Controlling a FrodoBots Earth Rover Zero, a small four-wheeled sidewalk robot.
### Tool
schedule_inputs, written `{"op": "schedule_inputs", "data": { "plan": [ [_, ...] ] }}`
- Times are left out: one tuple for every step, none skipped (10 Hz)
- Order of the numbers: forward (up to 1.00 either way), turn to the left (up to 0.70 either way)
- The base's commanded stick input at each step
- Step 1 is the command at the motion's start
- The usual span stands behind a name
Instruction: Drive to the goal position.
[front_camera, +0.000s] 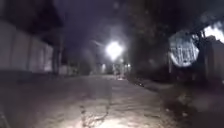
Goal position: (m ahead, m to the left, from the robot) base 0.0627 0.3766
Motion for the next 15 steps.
{"op": "schedule_inputs", "data": {
  "plan": [
    [0.69, 0.00],
    [0.69, 0.00],
    [0.69, 0.00],
    [0.69, 0.00],
    [0.69, 0.00],
    [0.69, -0.04],
    [0.69, -0.10],
    [0.69, -0.16],
    [0.69, -0.21],
    [0.69, -0.27],
    [0.69, -0.33],
    [0.69, -0.34],
    [0.69, -0.34],
    [0.69, -0.34],
    [0.69, -0.21]
  ]
}}
